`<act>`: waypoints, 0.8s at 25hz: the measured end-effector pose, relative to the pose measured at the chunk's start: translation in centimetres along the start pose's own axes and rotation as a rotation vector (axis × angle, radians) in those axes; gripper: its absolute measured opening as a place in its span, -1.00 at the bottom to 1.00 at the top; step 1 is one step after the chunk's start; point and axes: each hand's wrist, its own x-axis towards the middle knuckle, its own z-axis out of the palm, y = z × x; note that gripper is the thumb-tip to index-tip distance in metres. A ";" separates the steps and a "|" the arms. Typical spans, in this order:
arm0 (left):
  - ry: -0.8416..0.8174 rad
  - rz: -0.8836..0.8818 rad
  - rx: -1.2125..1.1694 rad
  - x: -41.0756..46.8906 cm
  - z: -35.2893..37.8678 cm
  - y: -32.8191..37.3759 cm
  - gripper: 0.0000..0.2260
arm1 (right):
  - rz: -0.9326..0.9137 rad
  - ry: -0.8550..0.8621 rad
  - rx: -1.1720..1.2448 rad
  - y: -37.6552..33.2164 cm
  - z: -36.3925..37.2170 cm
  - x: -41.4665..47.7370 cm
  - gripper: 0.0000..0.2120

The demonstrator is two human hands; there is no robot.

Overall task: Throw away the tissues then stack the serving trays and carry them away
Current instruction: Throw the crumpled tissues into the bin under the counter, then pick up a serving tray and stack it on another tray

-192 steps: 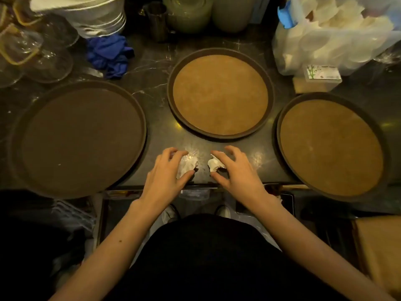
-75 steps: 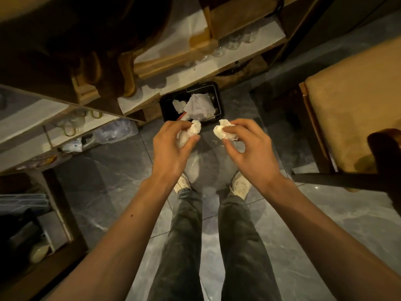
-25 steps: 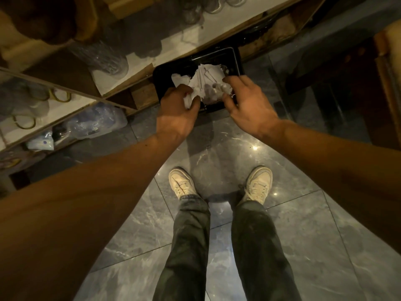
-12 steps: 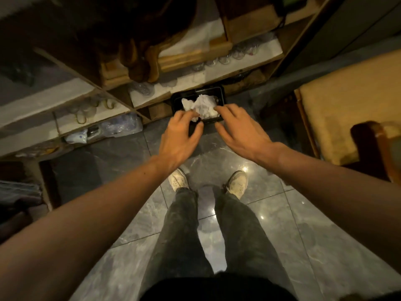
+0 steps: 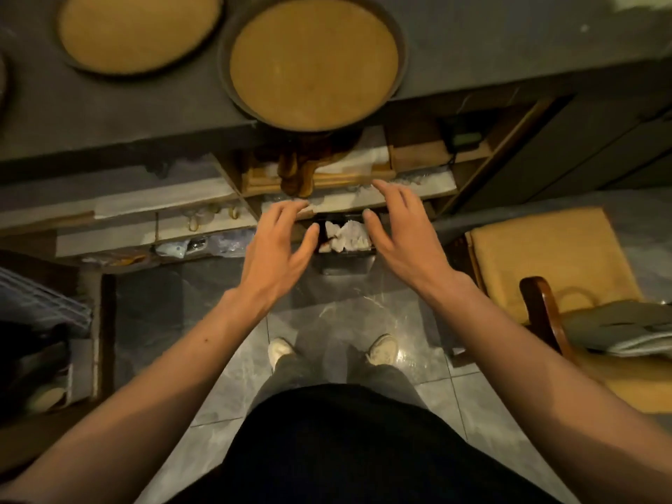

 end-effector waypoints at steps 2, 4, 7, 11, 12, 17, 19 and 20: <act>0.046 0.030 -0.002 0.5 -2.7 0.3 -0.60 | -0.036 0.047 -0.015 -2.8 -0.5 0.6 -0.54; 0.079 0.076 0.007 1.1 -5.2 0.0 -0.59 | -0.068 0.081 -0.043 -5.5 -0.5 1.4 -0.54; 0.113 0.119 0.045 2.1 -9.5 -1.2 -0.58 | -0.059 0.118 -0.057 -9.7 0.5 2.8 -0.52; 0.151 0.178 0.040 3.1 -14.1 -3.9 -0.56 | -0.081 0.177 -0.069 -14.5 1.8 5.3 -0.52; 0.148 0.179 0.046 3.4 -15.1 -4.5 -0.56 | -0.088 0.193 -0.081 -15.5 2.1 6.0 -0.52; 0.155 0.189 0.025 5.1 -17.5 -5.6 -0.55 | -0.137 0.262 -0.122 -18.0 2.8 8.6 -0.52; 0.156 0.187 0.022 6.2 -17.7 -5.6 -0.55 | -0.132 0.274 -0.120 -18.0 3.0 9.6 -0.52; 0.148 0.184 0.022 6.9 -17.7 -5.6 -0.55 | -0.124 0.279 -0.117 -17.8 3.0 10.1 -0.52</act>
